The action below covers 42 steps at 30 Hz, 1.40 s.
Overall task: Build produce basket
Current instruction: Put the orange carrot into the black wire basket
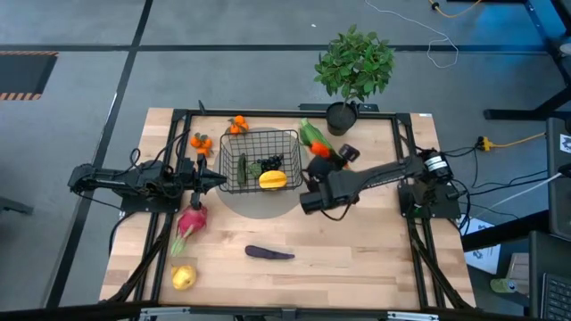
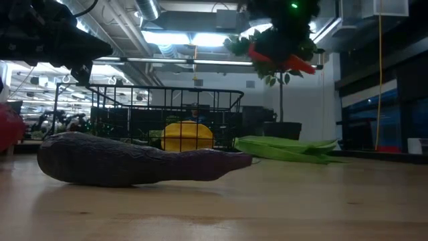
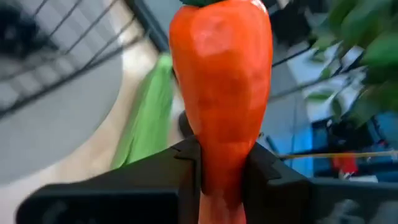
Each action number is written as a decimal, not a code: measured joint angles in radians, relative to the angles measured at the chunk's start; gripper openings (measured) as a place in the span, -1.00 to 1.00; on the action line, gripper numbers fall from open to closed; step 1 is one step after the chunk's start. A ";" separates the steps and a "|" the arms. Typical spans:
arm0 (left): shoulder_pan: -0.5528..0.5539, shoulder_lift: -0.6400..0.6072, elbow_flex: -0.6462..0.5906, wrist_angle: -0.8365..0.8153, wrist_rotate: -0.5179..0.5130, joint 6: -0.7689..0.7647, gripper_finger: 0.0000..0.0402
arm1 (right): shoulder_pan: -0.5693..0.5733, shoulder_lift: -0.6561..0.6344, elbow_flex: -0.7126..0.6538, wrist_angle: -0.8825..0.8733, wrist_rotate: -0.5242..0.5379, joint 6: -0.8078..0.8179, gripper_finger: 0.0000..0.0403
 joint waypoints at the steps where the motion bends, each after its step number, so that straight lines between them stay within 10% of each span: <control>1: 0.000 0.000 0.000 0.000 0.000 0.000 -0.86 | -0.009 0.000 0.024 0.007 0.020 -0.037 -0.72; 7: 0.000 0.000 0.000 0.000 0.000 0.000 -0.86 | -0.081 -0.001 0.110 0.290 -0.038 -0.423 -0.73; 17: 0.000 0.000 0.000 0.000 0.000 -0.001 -0.86 | -0.255 0.010 0.109 0.862 -0.838 -1.056 -0.73; 42: 0.000 0.000 0.000 -0.003 0.000 0.000 -0.86 | -0.410 0.100 0.106 1.029 -0.980 -1.154 -0.04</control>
